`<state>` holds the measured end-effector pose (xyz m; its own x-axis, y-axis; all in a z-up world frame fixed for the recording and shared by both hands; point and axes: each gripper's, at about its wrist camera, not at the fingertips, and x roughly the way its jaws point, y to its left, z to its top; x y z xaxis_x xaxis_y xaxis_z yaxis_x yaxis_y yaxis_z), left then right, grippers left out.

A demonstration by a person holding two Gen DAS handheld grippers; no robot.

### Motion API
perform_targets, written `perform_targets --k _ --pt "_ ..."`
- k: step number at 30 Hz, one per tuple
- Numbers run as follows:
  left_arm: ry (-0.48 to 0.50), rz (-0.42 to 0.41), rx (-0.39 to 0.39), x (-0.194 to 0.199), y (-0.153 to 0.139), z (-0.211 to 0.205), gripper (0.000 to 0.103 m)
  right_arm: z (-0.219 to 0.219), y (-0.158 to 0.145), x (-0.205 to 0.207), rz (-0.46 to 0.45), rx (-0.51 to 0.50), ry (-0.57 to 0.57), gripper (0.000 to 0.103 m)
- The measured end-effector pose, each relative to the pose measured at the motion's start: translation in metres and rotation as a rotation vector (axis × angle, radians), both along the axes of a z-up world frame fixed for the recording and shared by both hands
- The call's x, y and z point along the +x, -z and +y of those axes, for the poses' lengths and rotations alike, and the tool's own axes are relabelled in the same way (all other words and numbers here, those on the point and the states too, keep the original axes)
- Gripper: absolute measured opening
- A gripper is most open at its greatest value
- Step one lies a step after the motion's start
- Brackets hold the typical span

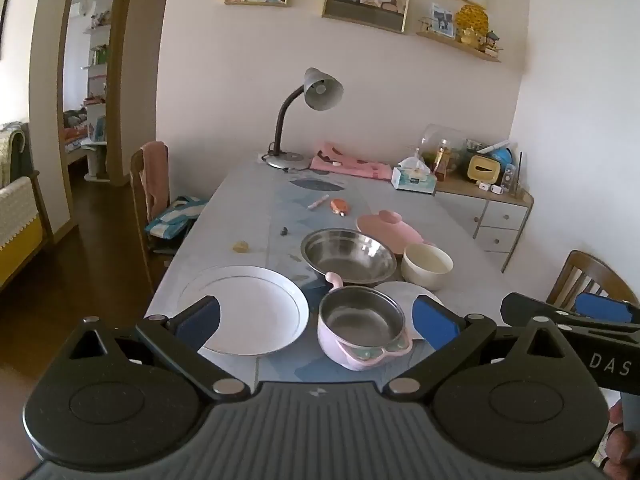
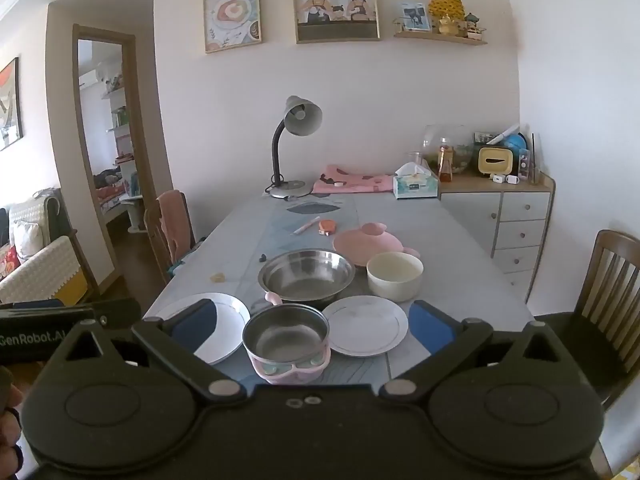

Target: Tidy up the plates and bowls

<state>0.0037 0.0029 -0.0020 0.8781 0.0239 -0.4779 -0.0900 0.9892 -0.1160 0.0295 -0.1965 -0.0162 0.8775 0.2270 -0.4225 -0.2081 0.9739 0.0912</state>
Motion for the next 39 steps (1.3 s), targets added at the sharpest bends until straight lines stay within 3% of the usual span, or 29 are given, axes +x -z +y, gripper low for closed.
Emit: perform_targets --k 39 --pt "0.017 0.001 -0.038 -0.004 -0.003 0.01 0.103 0.003 -0.005 -0.004 0.001 -0.004 0.022 0.103"
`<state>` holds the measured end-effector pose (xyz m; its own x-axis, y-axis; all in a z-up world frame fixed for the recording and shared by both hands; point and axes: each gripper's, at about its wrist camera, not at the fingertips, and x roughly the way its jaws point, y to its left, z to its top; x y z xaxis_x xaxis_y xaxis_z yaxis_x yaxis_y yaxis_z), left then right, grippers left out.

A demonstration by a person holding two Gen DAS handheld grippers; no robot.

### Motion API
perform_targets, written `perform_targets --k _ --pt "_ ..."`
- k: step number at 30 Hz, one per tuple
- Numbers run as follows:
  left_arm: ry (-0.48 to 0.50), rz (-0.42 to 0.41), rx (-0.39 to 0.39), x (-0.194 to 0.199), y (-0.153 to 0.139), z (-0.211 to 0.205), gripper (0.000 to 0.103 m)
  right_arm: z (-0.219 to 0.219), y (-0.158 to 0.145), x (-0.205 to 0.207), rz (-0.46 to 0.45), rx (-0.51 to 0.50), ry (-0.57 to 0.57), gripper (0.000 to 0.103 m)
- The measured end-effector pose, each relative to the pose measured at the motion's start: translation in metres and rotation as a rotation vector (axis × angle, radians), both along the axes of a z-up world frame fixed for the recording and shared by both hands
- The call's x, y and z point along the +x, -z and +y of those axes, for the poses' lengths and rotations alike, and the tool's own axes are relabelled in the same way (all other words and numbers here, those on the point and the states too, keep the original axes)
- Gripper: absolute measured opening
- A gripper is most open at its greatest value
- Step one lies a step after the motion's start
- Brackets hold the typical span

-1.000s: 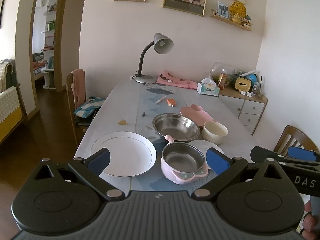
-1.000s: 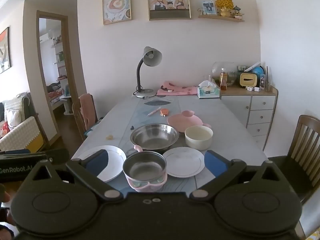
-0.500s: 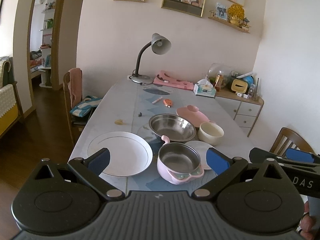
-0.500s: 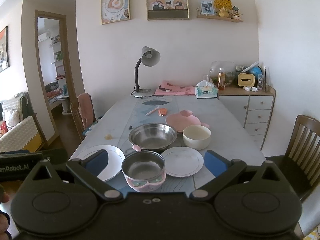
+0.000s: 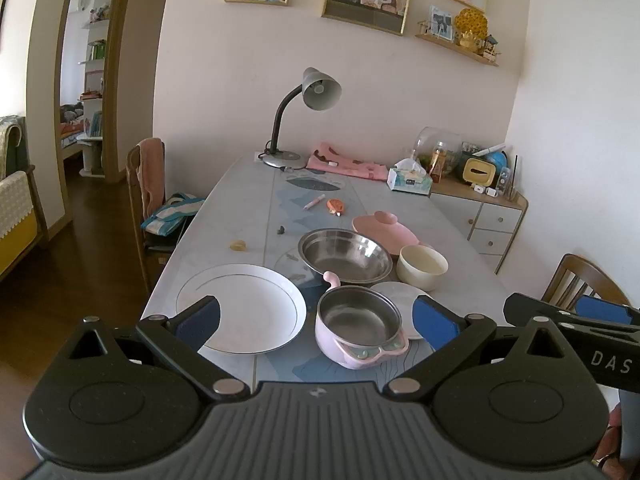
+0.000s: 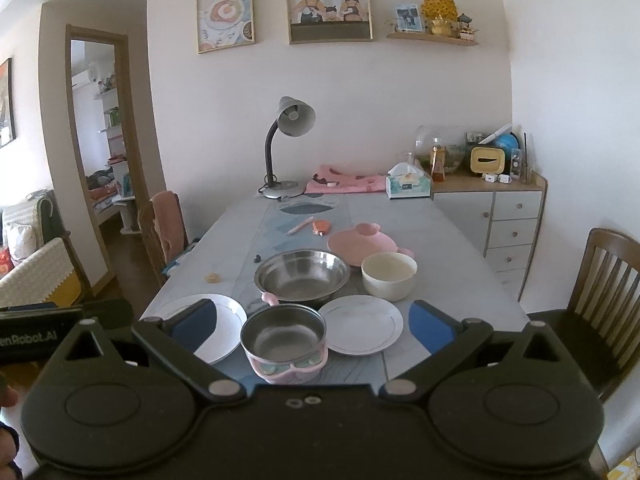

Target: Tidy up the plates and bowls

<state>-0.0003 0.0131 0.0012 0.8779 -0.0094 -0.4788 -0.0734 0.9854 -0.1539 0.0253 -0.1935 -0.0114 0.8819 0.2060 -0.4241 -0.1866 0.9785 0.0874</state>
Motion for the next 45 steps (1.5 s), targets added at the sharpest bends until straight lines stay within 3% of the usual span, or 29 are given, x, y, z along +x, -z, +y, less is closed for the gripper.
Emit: perform_targets --k 26,38,45 --pt "0.01 0.007 0.013 0.007 0.001 -0.003 0.103 -0.001 0.005 0.01 0.015 0.008 -0.019 0.103" --pt "-0.066 0.064 0.057 0.051 0.001 0.003 0.103 0.01 0.007 0.058 0.071 0.006 -0.102 0.103" --pt "-0.106 0.092 0.031 0.074 -0.001 0.016 0.103 0.02 0.0 0.089 0.112 0.001 -0.165 0.103"
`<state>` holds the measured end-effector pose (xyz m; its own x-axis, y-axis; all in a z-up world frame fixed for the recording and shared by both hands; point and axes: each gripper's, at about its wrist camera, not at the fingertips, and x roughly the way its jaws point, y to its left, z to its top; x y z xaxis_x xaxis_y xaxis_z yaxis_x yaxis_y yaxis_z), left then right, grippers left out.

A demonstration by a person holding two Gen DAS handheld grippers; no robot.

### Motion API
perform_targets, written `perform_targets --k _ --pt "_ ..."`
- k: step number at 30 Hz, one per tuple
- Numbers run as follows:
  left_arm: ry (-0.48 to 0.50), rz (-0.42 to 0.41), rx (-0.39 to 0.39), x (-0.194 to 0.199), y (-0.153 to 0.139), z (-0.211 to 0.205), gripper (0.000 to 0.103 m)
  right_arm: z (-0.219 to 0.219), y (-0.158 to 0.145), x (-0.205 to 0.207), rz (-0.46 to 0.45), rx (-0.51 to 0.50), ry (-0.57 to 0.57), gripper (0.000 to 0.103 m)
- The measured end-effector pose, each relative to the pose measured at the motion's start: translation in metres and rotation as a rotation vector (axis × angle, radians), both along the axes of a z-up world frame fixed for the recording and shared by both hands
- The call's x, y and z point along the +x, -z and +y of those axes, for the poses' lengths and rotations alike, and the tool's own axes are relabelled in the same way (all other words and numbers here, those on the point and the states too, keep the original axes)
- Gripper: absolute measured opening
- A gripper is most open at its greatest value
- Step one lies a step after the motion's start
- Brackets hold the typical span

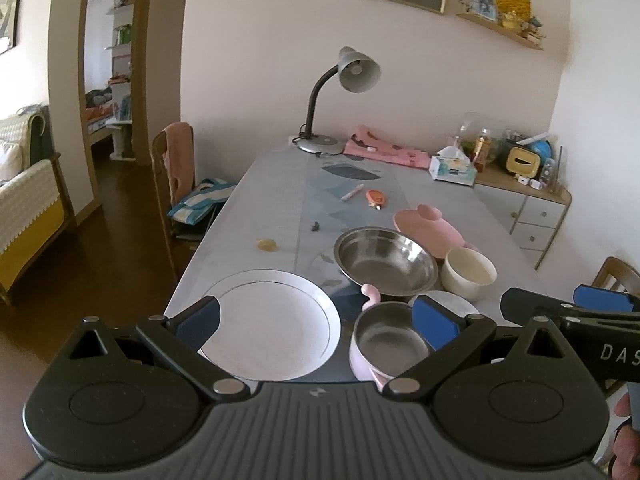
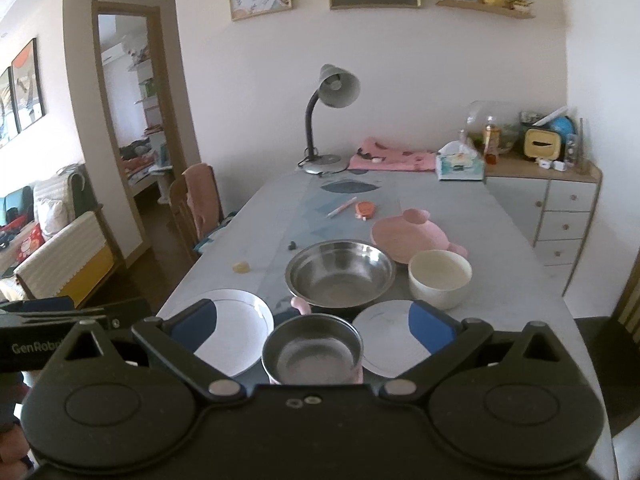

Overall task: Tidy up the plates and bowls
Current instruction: 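Move the left tool down to the rim of the large white plate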

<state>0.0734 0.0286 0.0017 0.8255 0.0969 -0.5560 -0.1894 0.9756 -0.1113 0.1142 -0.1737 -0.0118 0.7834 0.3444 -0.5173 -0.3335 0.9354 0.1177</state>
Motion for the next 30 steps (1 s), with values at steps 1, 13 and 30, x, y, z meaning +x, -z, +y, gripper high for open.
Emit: perform_targets --k 1,13,30 --pt "-0.004 0.003 -0.008 0.003 0.001 0.003 0.103 0.002 -0.001 0.006 0.004 -0.006 -0.014 0.103" --pt "-0.158 0.137 -0.074 0.053 0.04 0.061 0.103 0.045 0.016 0.102 0.132 -0.109 -0.22 0.103" --pt "-0.31 0.319 -0.182 0.12 0.098 0.13 0.103 0.154 0.082 0.216 0.476 -0.262 -0.505 0.078"
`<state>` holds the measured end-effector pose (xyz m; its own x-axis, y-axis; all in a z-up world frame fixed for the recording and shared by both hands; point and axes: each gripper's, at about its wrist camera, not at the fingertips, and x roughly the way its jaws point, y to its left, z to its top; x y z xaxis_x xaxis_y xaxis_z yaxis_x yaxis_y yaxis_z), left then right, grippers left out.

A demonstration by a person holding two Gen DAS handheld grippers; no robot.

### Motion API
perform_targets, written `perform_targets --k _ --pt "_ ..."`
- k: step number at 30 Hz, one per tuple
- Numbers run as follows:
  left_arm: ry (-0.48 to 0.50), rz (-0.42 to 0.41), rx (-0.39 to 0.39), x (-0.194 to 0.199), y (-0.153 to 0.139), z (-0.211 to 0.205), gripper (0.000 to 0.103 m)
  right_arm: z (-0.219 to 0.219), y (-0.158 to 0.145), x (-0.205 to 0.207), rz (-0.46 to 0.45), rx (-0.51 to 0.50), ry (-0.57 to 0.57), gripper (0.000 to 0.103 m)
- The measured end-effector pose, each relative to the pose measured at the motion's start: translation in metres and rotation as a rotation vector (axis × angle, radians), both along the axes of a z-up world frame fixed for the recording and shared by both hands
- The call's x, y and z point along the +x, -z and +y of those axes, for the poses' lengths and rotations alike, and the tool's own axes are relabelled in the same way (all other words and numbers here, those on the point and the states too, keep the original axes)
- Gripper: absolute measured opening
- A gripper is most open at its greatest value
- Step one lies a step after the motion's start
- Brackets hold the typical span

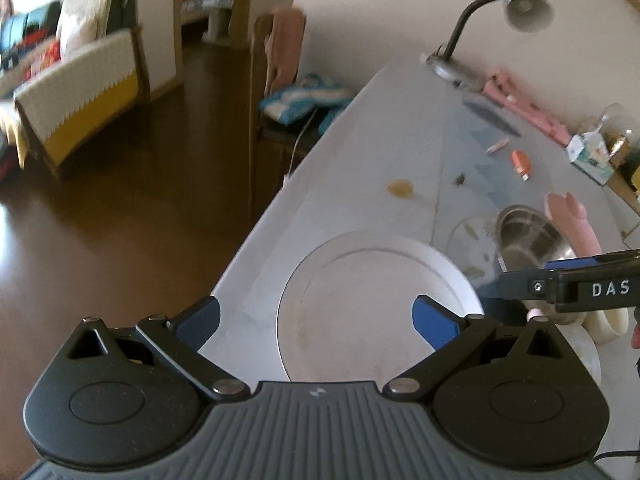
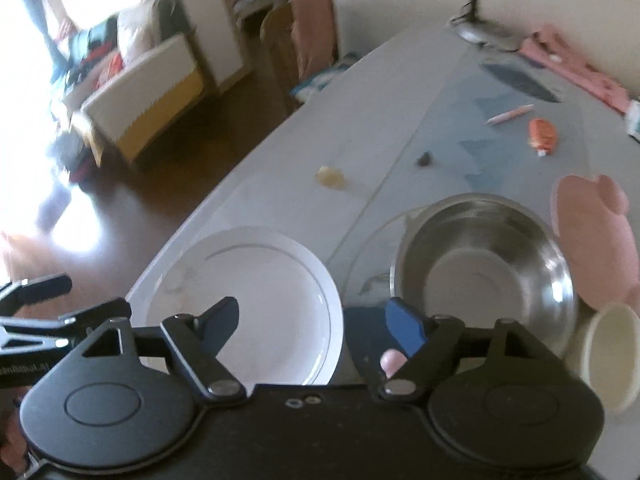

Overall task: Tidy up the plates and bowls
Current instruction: 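Move the left tool down to the rim of the large white plate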

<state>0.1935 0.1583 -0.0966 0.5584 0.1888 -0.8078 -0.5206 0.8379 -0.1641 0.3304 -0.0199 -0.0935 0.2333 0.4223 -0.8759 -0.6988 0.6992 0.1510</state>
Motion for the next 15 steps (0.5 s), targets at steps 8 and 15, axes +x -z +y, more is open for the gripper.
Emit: perform_targets --k 8,15 --pt "-0.017 0.131 -0.151 0.023 0.037 0.027 0.088 0.026 0.03 0.027 0.109 -0.079 -0.041 0.058" --pt "-0.007 0.169 -0.209 0.027 0.056 0.03 0.066 0.038 0.049 0.035 0.126 -0.153 -0.074 0.041"
